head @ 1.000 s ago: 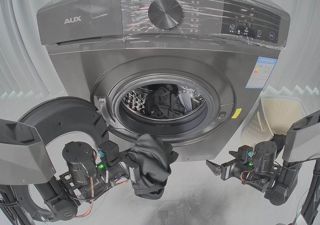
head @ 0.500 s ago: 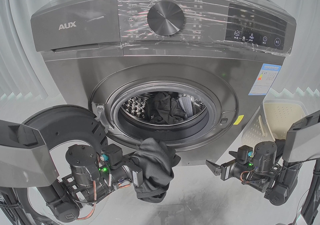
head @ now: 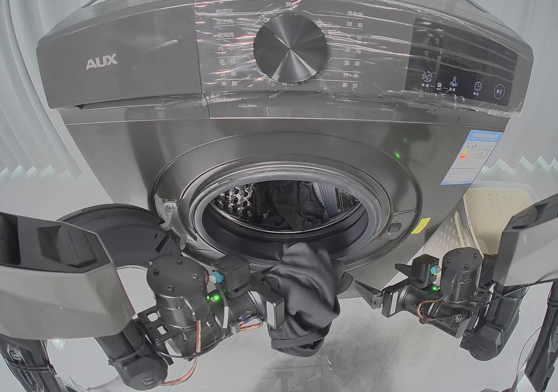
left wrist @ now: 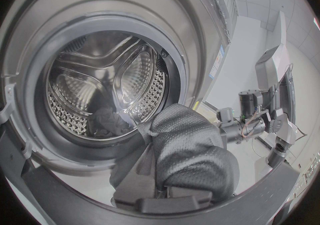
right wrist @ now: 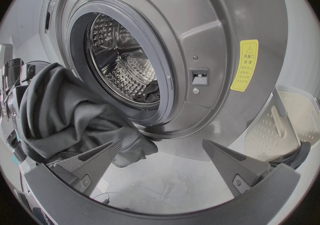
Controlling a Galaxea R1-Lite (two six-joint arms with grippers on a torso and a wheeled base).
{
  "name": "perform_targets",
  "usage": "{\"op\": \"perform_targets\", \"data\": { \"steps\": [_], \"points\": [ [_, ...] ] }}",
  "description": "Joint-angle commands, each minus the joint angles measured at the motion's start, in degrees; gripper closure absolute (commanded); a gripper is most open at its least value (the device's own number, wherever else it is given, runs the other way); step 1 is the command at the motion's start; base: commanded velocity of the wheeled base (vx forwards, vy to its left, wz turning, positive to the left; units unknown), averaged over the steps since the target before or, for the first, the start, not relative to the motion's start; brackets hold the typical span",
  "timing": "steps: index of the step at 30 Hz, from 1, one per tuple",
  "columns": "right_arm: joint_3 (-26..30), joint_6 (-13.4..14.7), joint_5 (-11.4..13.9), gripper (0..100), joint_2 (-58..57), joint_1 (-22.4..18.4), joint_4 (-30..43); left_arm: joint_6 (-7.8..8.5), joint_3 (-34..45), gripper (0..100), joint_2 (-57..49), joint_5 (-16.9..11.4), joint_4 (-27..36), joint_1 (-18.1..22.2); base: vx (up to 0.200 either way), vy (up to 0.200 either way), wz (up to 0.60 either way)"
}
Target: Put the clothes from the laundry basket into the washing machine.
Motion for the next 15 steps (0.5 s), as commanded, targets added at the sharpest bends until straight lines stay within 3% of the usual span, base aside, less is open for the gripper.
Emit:
{"op": "perform_targets", "data": {
  "steps": [1, 3, 4, 11, 15],
  "points": [
    [0.19, 0.06, -0.01, 0, -0.42, 0.56, -0.03, -0.41, -12.31, 100, 9.17, -0.79, -0.05, 3.26, 0.0, 0.0, 0.0],
    [0.19, 0.06, -0.01, 0, -0.51, 0.65, -0.03, -0.41, -14.95, 100, 10.84, -0.35, -0.14, 3.79, 0.0, 0.0, 0.0],
    [0.19, 0.06, 0.08, 0, -1.12, 0.82, -0.03, -0.24, -21.19, 100, 14.45, 0.97, -0.05, 5.37, 0.0, 0.0, 0.0],
    [0.45, 0.06, 0.08, 0, -1.3, 0.82, -0.03, -0.59, -33.4, 100, 20.77, 5.62, 0.3, 8.1, 0.0, 0.0, 0.0],
    [0.71, 0.06, 0.08, 0, -1.21, 1.44, -0.03, -0.59, -37.01, 100, 22.09, 5.98, 0.82, 8.62, 0.0, 0.0, 0.0]
  ]
}}
